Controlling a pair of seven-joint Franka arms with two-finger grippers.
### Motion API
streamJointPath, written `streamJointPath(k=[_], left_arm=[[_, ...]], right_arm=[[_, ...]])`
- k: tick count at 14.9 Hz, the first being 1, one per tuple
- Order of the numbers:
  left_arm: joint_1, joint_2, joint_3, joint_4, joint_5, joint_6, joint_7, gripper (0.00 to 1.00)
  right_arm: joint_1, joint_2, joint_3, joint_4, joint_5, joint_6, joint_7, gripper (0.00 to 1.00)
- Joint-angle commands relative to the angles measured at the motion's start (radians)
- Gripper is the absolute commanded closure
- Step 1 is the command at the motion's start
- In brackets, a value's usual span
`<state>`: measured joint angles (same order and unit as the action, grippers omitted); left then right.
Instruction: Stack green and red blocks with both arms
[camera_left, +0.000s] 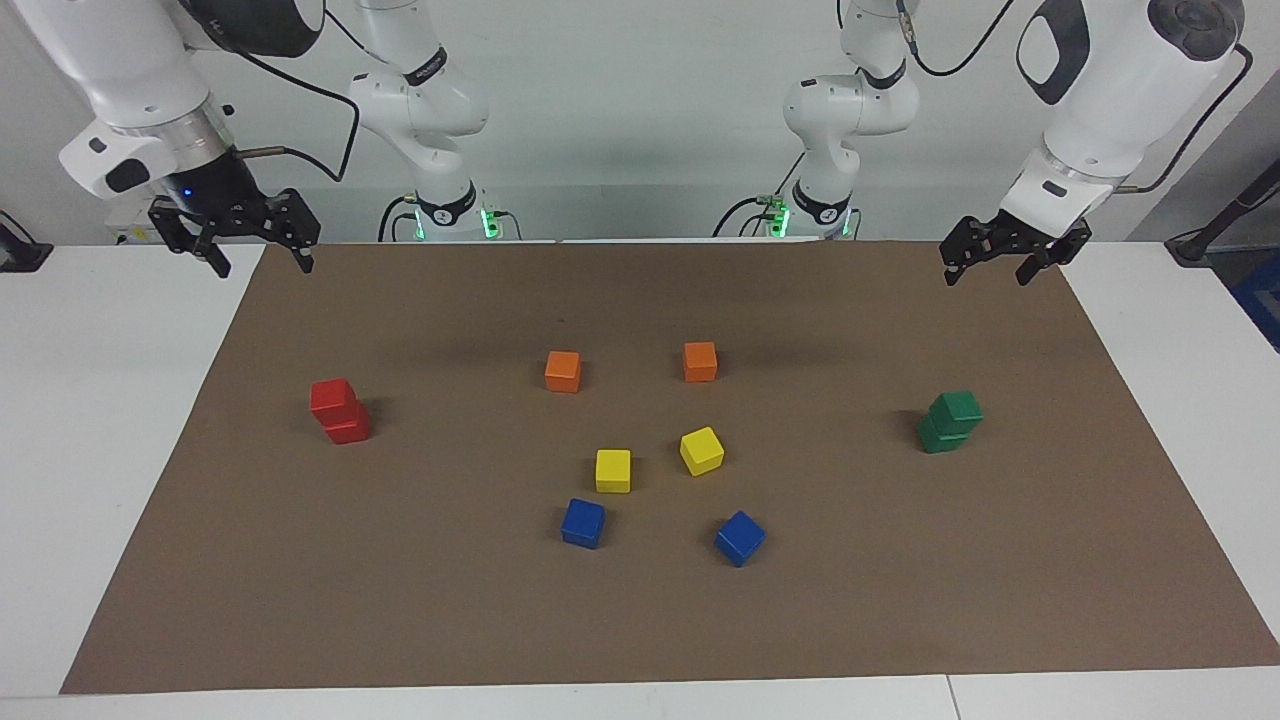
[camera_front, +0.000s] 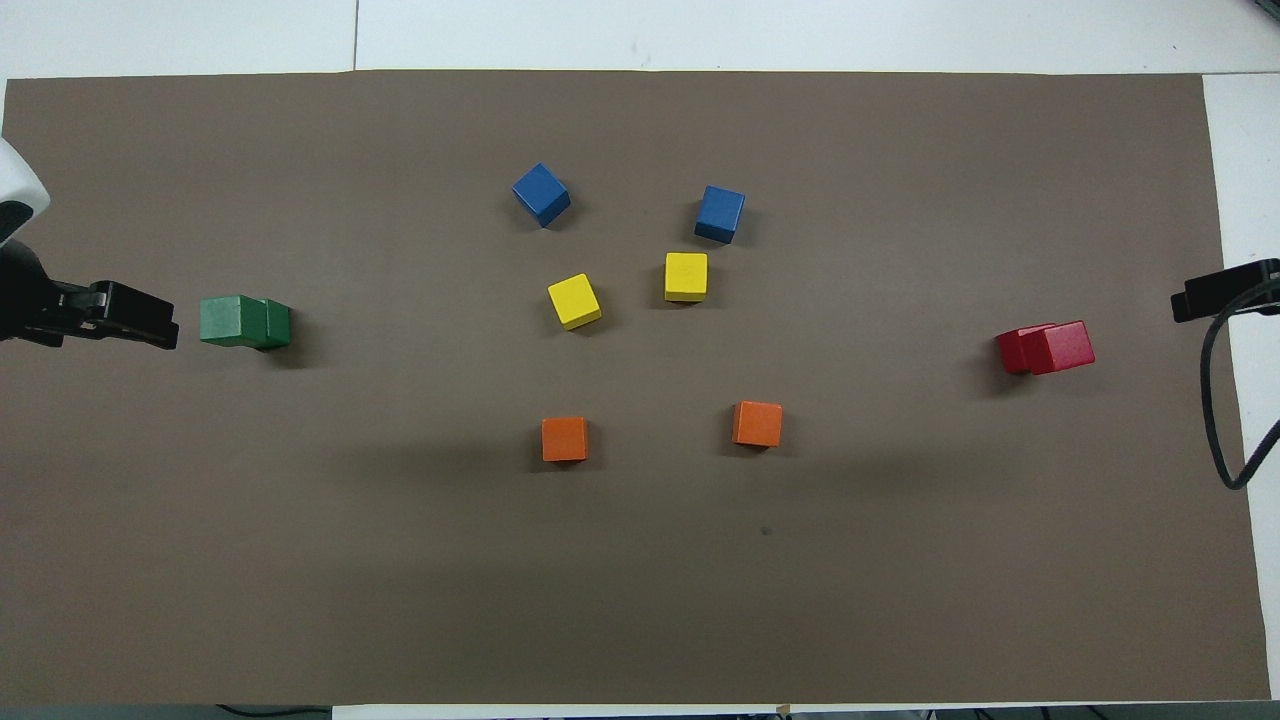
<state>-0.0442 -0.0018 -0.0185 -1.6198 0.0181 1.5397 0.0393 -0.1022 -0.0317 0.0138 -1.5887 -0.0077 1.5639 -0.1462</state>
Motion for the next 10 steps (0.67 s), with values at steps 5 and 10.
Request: streamJointPath(k=[5,10], left_arm=[[0.001,-0.020,0.000,-0.023,0.017,0.019,-0.006,0.00],[0.001,-0.020,0.000,-0.023,0.017,0.019,-0.006,0.00]], right_arm=[[0.036,-0.017,-0.012,0.006,0.006,-0.027,0.016,0.00],[0.019,-0.028,-0.014,0.001,0.005,-0.082,0.008,0.00]])
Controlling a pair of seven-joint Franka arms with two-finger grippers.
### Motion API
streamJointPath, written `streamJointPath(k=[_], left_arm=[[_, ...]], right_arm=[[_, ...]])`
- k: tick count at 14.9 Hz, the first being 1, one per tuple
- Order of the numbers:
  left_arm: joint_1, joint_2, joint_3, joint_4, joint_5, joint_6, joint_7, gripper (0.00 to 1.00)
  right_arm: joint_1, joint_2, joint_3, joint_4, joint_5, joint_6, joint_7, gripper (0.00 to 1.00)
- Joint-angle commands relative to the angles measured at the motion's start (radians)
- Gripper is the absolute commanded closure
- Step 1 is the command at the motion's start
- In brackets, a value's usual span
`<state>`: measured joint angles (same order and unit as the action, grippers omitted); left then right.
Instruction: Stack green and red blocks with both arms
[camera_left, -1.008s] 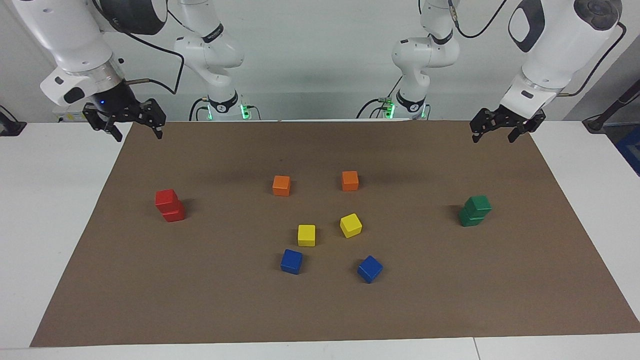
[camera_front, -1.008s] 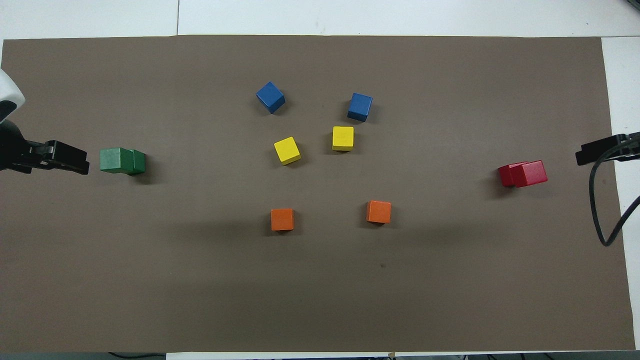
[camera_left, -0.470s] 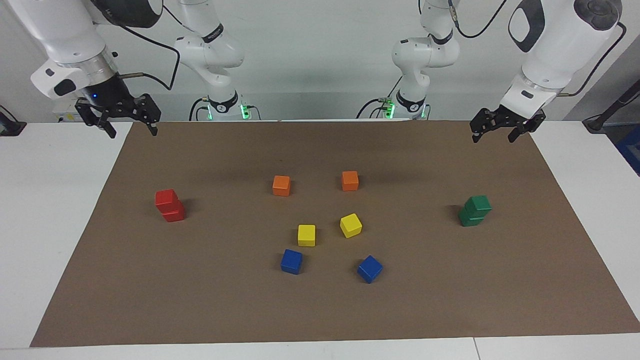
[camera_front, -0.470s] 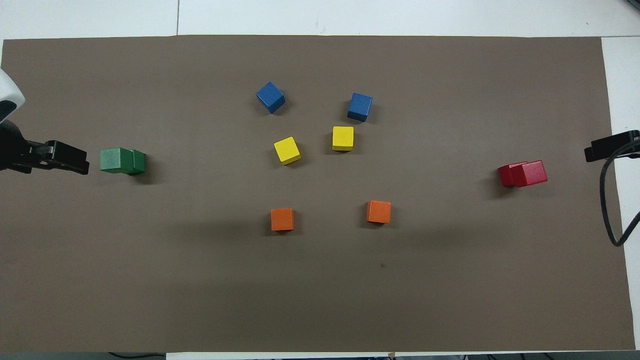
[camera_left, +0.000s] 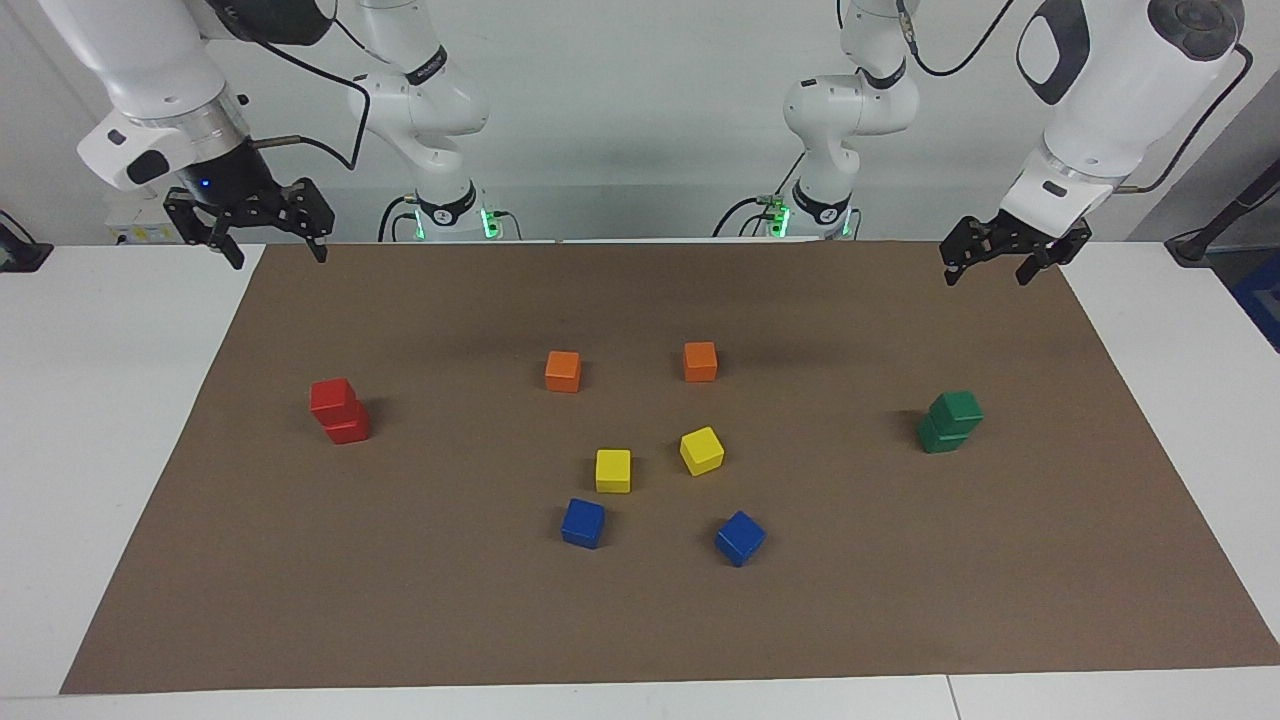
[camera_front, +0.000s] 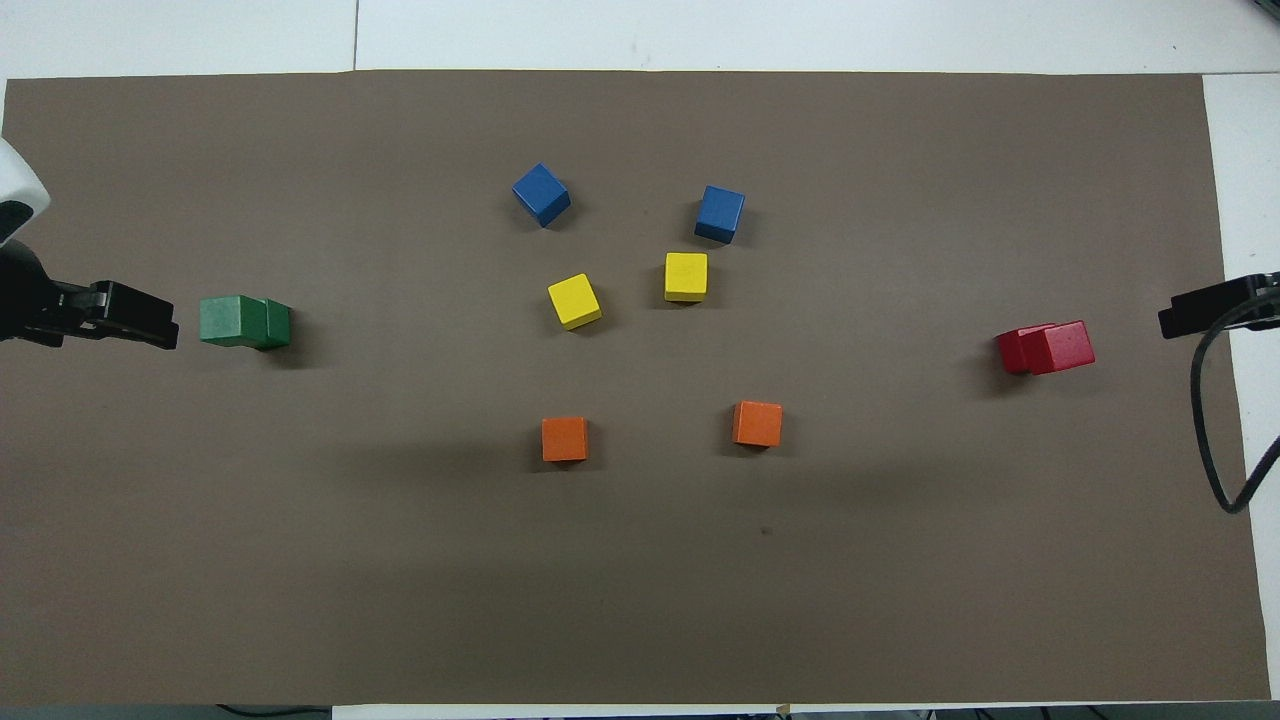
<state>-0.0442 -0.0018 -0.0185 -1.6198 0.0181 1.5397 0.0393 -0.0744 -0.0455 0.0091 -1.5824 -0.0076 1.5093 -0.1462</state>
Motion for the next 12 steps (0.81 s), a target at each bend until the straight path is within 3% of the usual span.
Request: streamJointPath(k=[1,12], left_arm=[[0.001,-0.020,0.000,-0.023,0.016,0.019,-0.006,0.00],[0.001,-0.020,0.000,-0.023,0.017,0.019,-0.006,0.00]], right_arm=[[-0.013,-0.019,-0.008,-0.005,0.005,-0.043,0.011,0.00],[-0.015,-0.024,-0.008,-0.044,0.002,-0.020,0.025,0.00]])
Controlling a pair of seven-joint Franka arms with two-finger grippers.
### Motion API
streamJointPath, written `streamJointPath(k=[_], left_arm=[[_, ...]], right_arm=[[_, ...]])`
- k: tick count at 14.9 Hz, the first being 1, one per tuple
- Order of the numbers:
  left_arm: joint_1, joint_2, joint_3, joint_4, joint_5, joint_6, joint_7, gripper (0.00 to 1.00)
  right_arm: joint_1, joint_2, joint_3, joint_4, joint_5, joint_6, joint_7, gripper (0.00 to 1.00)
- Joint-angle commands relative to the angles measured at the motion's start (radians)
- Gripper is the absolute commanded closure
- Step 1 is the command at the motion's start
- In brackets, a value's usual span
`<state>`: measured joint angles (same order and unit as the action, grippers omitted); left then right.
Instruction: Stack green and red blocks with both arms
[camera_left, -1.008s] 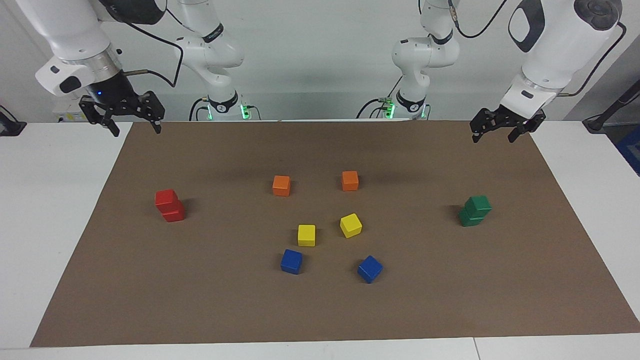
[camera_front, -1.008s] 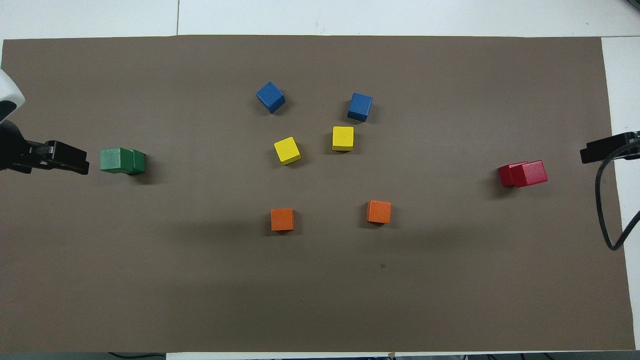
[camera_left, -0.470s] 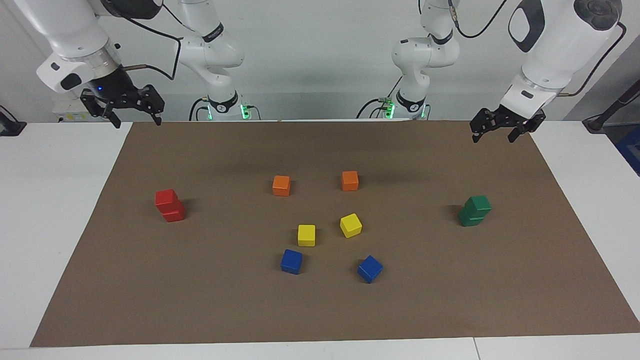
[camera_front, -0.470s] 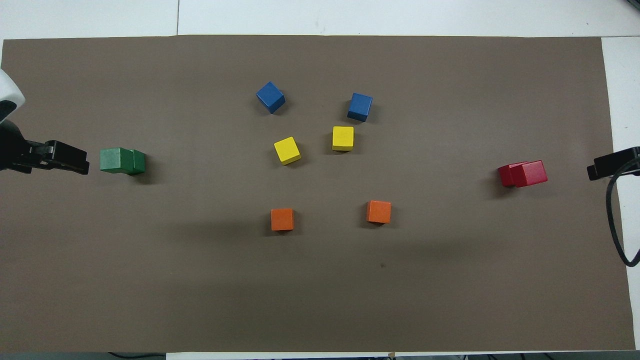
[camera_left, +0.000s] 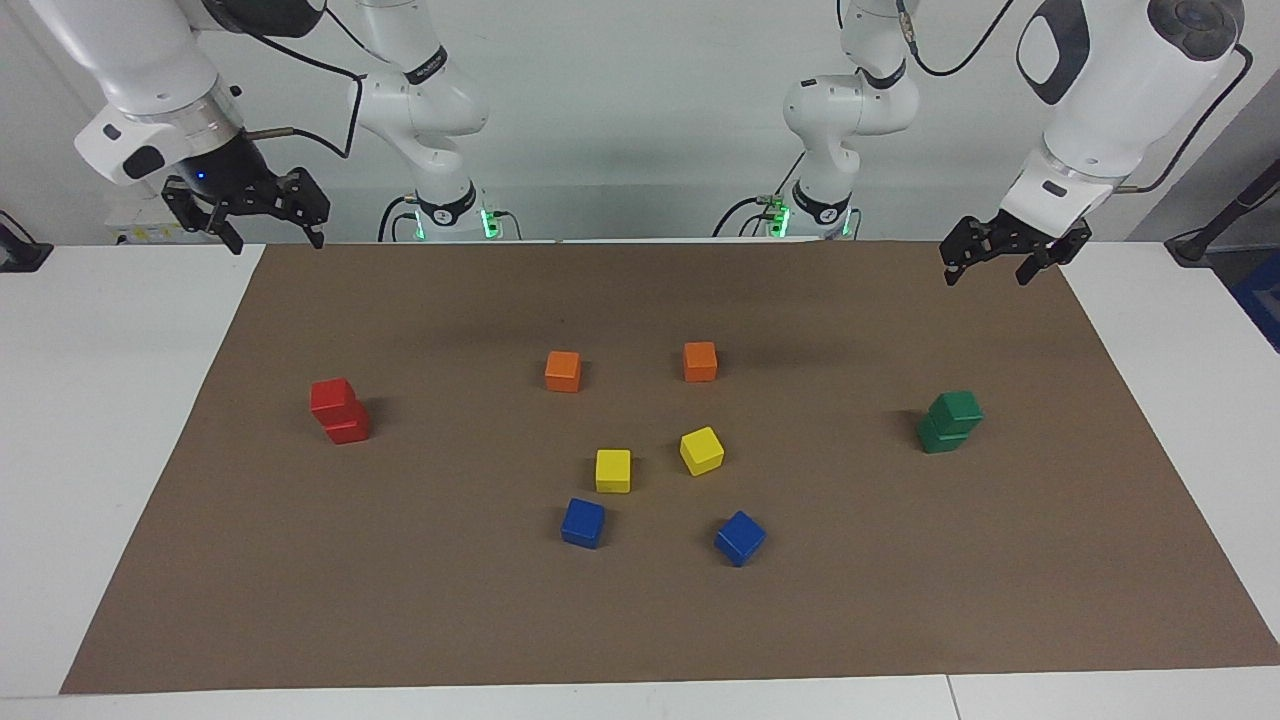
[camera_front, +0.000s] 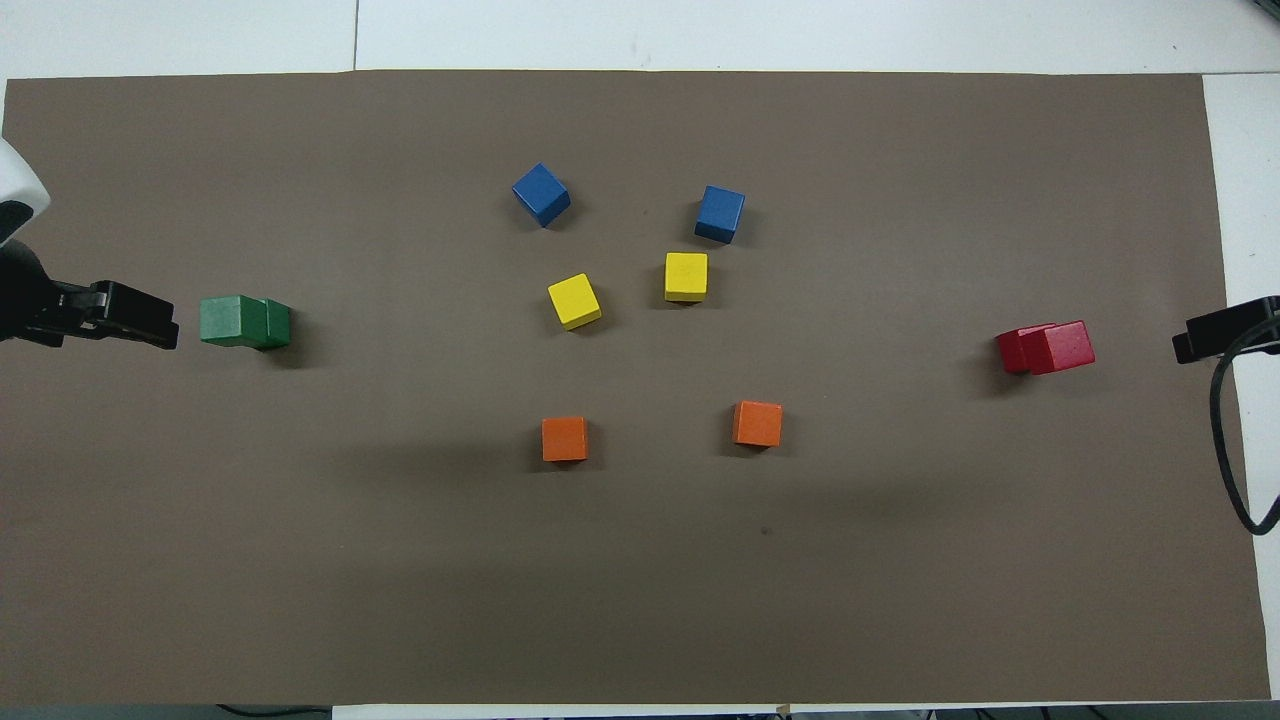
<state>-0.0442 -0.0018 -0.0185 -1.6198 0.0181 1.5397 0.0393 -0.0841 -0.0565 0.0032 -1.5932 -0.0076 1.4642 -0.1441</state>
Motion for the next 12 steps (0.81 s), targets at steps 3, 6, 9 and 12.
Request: streamJointPath(k=[3,6,9,12], left_arm=[[0.001,-0.020,0.000,-0.023,0.016,0.019,-0.006,0.00],[0.001,-0.020,0.000,-0.023,0.017,0.019,-0.006,0.00],[0.001,-0.020,0.000,-0.023,0.016,0.019,-0.006,0.00],[0.001,-0.020,0.000,-0.023,0.017,0.019,-0.006,0.00]], right_arm=[[-0.008,-0.014,-0.002,-0.073,-0.002,0.070,0.021,0.00],[-0.026,-0.014,-0.003,-0.076,-0.005,0.074,0.023,0.00],[-0.029,-0.014,-0.003,-0.076,-0.011,0.079,0.024,0.00],[-0.028,-0.014,-0.003,-0.076,-0.015,0.084,0.026,0.00]])
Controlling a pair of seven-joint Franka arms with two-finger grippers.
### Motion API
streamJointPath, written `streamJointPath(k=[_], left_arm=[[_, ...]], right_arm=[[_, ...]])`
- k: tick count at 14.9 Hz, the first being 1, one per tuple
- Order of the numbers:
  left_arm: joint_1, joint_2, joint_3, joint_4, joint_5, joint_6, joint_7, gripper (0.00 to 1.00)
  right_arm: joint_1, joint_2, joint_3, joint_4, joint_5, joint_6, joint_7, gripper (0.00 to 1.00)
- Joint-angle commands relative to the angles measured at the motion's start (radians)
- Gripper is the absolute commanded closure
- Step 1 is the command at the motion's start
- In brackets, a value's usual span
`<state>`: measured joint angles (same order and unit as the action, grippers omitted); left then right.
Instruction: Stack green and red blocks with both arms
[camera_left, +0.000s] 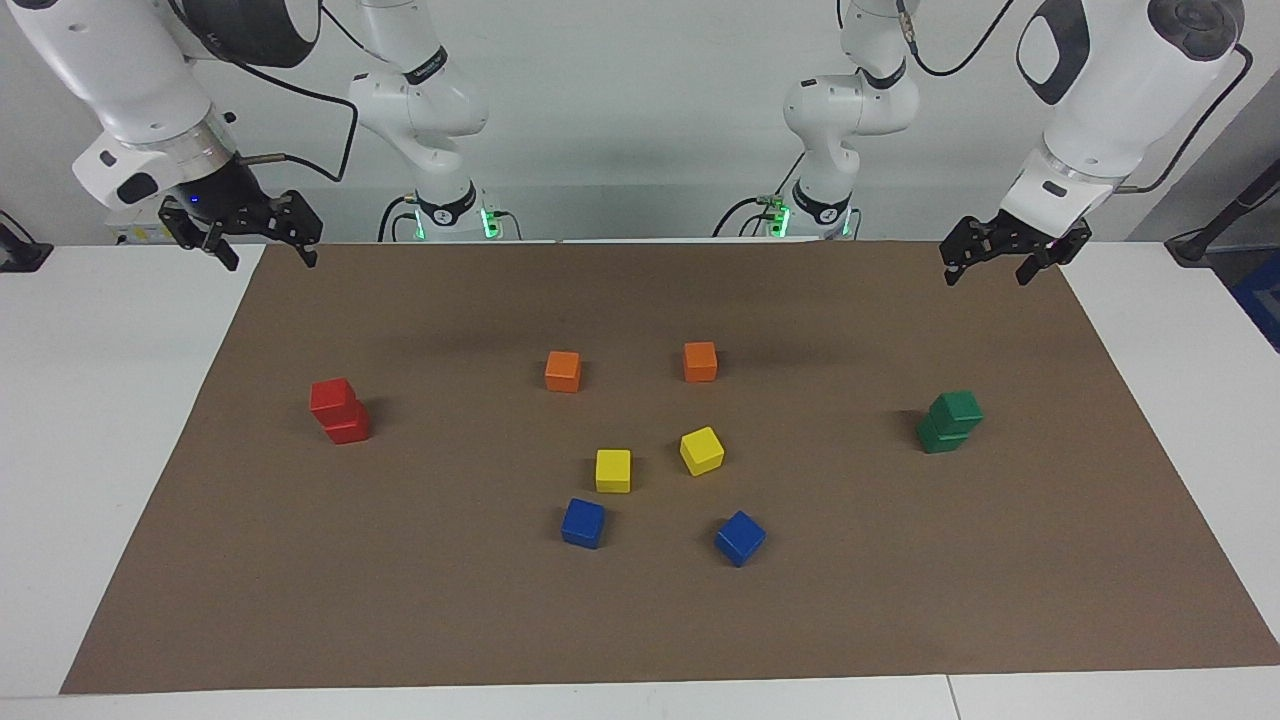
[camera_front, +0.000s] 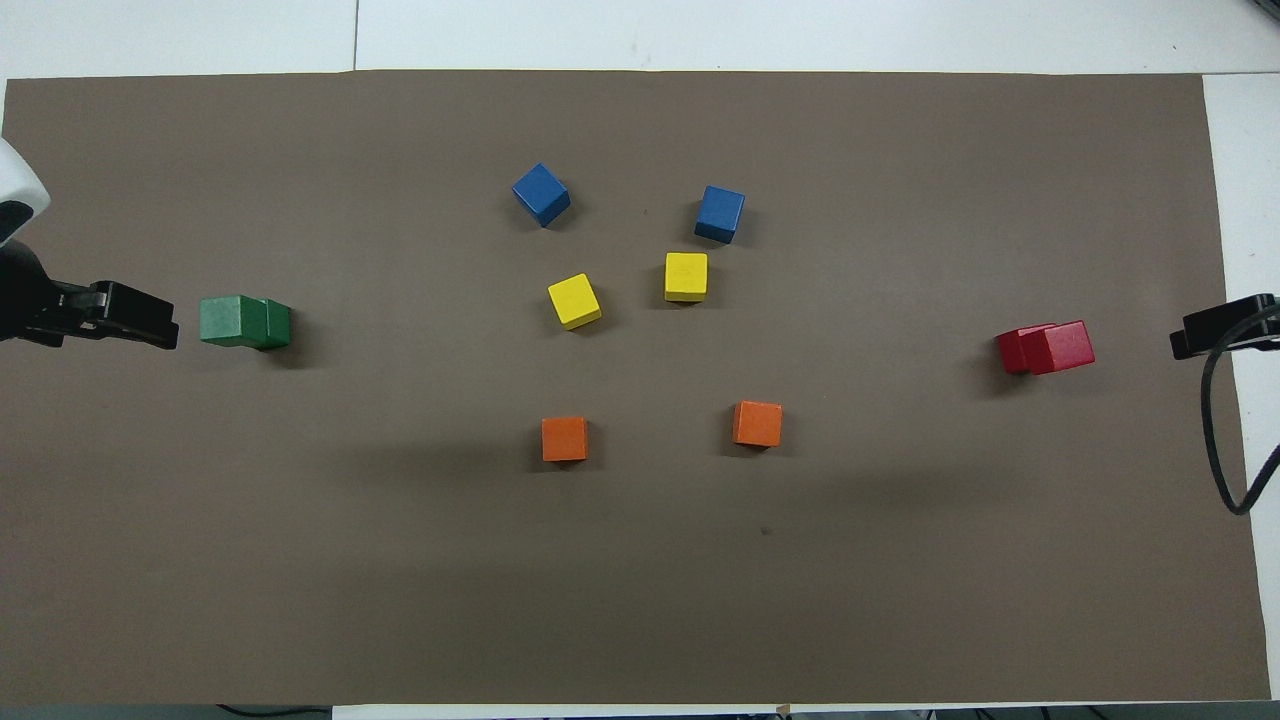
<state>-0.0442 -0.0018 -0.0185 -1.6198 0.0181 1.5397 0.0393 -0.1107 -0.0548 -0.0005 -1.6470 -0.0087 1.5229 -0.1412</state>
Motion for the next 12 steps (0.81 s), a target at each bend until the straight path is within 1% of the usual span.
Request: streamJointPath(k=[1,4,12], left_arm=[[0.001,-0.020,0.000,-0.023,0.016,0.019,-0.006,0.00],[0.001,-0.020,0.000,-0.023,0.016,0.019,-0.006,0.00],[0.001,-0.020,0.000,-0.023,0.017,0.019,-0.006,0.00]], right_arm=[[-0.001,-0.014,0.001,-0.022,-0.014,0.039,0.022,0.00],[0.002,-0.014,0.002,-0.023,-0.030,0.060,0.020,0.00],[0.005,-0.014,0.002,-0.023,-0.028,0.059,0.022,0.00]])
